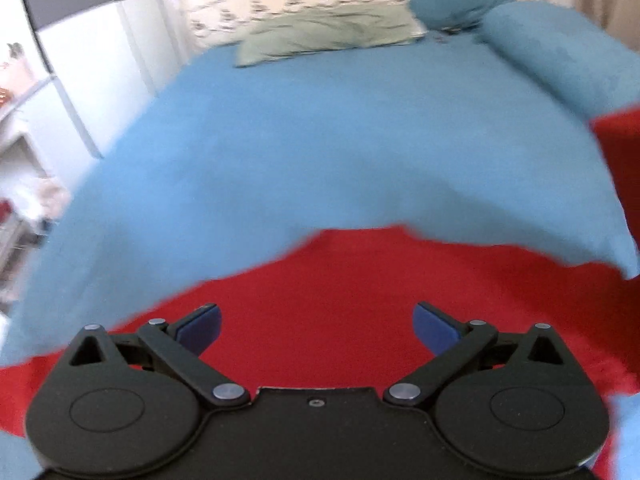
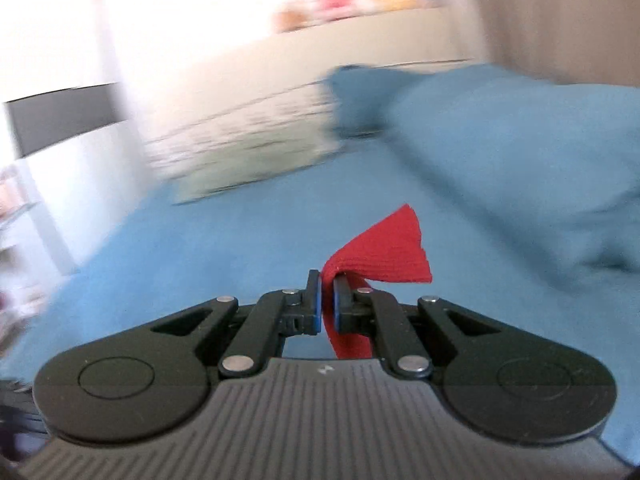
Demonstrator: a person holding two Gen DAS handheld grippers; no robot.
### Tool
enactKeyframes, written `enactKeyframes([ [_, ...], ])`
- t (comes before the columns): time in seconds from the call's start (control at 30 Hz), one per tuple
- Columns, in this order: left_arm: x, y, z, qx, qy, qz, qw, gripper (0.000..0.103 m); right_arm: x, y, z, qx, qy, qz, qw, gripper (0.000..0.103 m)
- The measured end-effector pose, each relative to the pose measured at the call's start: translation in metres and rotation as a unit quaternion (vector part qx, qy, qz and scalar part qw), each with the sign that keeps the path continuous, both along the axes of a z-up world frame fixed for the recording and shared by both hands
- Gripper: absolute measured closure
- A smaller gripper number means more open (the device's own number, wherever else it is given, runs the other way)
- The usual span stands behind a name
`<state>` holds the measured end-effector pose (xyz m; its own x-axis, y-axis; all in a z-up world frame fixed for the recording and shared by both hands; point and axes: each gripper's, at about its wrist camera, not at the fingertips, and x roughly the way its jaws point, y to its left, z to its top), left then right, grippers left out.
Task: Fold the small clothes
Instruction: 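Grasp the cuff of the sweater sleeve with the right tool, then carry the sleeve across the sweater body with the right tool and release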
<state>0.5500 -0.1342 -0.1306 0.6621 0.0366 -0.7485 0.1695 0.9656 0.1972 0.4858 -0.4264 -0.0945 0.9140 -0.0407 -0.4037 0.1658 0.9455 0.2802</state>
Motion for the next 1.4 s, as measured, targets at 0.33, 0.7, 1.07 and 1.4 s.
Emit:
enactKeyframes([
  [0.33, 0.006, 0.156, -0.044, -0.062, 0.082, 0.109, 0.9888, 0.0, 0.057, 0.22, -0.121, -0.042, 0.136, 0.184, 0.973, 0.083],
  [0.7, 0.01, 0.165, -0.05, -0.13, 0.117, 0.055, 0.983, 0.0, 0.03, 0.26, -0.155, -0.131, 0.162, 0.211, 0.955, 0.025],
  [1.07, 0.018, 0.104, -0.095, -0.205, 0.148, 0.014, 0.9674, 0.008, -0.022, 0.184, -0.139, -0.126, 0.197, 0.17, 0.957, 0.022],
  [1.4, 0.038, 0.098, -0.087, -0.238, 0.119, 0.061, 0.962, 0.099, -0.043, 0.154, -0.149, -0.096, 0.211, 0.14, 0.963, 0.022],
])
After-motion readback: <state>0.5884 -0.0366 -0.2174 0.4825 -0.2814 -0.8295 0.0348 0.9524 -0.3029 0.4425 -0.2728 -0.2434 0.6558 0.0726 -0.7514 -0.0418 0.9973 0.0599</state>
